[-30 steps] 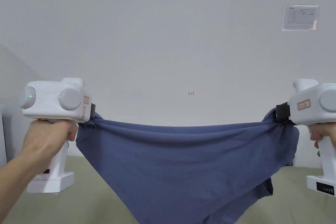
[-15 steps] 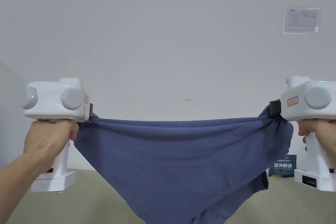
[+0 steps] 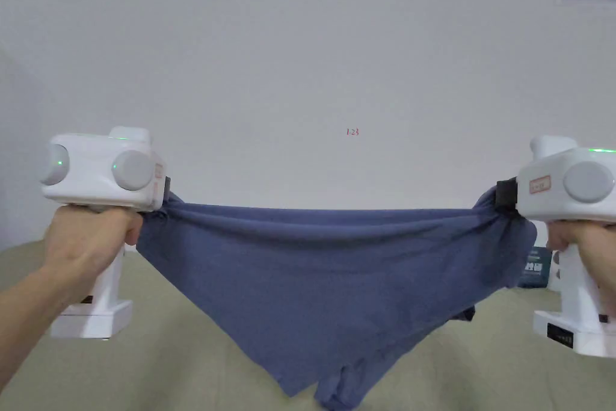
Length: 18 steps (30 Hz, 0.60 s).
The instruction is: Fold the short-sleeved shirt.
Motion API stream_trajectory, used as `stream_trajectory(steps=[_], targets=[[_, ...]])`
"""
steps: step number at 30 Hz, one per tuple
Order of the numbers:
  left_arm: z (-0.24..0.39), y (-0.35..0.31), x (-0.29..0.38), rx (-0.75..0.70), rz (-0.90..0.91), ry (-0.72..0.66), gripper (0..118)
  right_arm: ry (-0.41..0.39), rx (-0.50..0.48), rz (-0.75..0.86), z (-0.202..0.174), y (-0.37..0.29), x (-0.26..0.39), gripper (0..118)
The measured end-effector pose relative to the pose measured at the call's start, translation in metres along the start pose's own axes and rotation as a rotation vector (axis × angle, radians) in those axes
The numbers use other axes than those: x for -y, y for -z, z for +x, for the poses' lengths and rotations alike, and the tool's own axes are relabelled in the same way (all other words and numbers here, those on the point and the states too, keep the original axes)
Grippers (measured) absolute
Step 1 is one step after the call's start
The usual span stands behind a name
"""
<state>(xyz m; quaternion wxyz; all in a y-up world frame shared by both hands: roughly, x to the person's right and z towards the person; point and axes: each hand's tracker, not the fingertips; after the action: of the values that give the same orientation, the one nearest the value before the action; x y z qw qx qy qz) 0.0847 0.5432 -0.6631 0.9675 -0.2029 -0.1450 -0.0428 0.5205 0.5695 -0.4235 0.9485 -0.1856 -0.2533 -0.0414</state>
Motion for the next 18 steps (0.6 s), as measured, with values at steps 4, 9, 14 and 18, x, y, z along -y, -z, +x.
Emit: stream_trajectory(steps=[4, 9, 14, 18], targets=[[-0.002, 0.0, 0.065, 0.038, -0.121, 0.038, 1, 0.013, -0.016, -0.086, 0.004, -0.005, 0.064, 15], [-0.015, -0.022, 0.158, 0.092, -0.23, 0.001, 1, 0.033, -0.01, -0.195, 0.012, -0.033, 0.161, 15], [-0.032, -0.055, 0.239, 0.106, -0.338, -0.034, 1, 0.06, -0.011, -0.28, 0.032, -0.069, 0.253, 15], [-0.044, -0.09, 0.285, 0.13, -0.392, -0.048, 1, 0.13, -0.02, -0.322, 0.039, -0.107, 0.314, 15]])
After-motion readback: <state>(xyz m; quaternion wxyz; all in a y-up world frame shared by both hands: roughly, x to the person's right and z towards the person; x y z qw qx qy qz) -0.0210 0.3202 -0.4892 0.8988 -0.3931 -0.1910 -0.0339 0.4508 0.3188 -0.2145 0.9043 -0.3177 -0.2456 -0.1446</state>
